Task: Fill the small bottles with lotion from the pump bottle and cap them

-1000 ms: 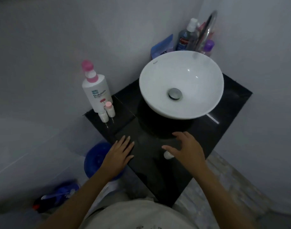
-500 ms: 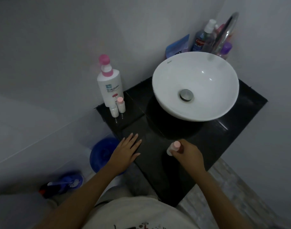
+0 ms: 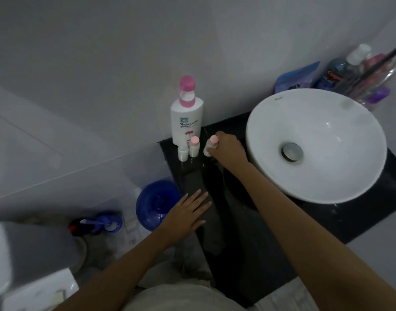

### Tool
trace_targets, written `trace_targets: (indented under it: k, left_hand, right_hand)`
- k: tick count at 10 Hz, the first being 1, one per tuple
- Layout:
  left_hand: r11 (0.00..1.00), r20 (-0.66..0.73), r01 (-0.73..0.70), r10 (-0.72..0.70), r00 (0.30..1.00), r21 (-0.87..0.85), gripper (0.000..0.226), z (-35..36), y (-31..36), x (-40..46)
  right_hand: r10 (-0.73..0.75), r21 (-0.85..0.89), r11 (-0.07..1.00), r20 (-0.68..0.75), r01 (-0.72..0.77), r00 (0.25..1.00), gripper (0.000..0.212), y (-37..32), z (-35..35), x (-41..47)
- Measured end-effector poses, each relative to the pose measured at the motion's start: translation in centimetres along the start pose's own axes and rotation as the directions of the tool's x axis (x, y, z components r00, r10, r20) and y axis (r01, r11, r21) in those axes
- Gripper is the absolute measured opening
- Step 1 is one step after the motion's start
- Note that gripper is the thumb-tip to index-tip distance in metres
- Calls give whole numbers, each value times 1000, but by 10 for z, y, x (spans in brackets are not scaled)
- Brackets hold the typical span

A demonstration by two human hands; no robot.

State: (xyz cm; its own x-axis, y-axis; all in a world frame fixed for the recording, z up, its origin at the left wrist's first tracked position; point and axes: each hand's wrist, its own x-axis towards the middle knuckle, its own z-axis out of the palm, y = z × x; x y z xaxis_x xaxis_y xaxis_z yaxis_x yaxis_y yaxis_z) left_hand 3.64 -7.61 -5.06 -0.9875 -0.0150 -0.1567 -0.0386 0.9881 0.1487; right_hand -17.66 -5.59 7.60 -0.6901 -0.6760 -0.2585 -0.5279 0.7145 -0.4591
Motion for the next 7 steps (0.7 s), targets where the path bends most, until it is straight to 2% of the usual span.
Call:
trace_targets:
  k: [2,4,6,7]
  left_hand:
    - [1000,-35,11,-11,999,6,55,5,1,0]
    - [999,-41,12,-10,999,41,55,4,0,1]
    - [998,-50,14,-11,999,58,56,5,1,0]
    - [999,-40,19,-18,999,43,55,-1,1,1]
  right_hand:
    - [-12,7,1000,87,11,996,24,1,14,27]
    - [-31,87,996,94,23,995,10,-2,13,33]
    - [-34,108,994,99,23,995,35,5,15,30]
    - [-31,110,994,92,21,995,37,12,14,19]
